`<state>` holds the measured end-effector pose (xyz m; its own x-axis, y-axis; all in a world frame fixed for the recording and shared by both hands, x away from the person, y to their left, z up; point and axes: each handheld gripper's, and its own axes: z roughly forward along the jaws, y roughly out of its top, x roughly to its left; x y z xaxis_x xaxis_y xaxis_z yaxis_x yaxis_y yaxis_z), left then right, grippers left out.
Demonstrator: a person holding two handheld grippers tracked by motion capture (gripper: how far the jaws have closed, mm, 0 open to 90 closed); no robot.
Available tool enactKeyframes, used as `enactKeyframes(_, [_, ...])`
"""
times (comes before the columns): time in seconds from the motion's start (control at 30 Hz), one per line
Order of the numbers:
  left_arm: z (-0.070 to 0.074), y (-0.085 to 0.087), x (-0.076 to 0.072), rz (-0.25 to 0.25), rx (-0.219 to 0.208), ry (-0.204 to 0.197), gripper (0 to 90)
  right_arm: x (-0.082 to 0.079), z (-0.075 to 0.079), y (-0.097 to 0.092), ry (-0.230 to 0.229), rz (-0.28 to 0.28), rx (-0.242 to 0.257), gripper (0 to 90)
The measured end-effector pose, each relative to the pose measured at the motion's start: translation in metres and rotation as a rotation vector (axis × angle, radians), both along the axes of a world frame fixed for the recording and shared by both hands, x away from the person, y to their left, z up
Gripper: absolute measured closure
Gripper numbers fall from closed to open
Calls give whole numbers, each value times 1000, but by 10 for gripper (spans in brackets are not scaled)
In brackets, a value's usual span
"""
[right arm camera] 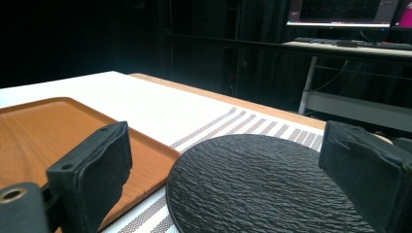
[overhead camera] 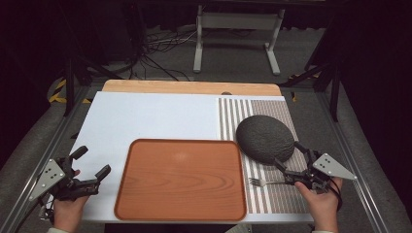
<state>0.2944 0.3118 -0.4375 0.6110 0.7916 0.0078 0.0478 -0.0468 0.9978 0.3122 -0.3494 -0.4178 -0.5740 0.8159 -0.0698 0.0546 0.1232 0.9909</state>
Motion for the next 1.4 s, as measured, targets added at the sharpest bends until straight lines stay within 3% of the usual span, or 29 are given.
enactKeyframes(0.27, [0, 3, -5, 9, 28, -8, 2, -2, -1, -2, -3, 16, -6, 56])
enactKeyframes(0.37, [0, 5, -7, 13, 22, -13, 2, -4, -4, -5, 13, 8, -4, 56])
enactKeyframes(0.87, [0, 5, -8, 9, 26, -8, 2, -4, 0, -5, 1, 17, 6, 54])
enactKeyframes(1.13, [-1, 4, -7, 8, 30, -2, 2, 0, 9, -2, -4, 27, 6, 51])
enactKeyframes(1.4, [-1, 3, -8, 9, 40, -5, 2, 12, 29, 7, 34, 86, -83, 49])
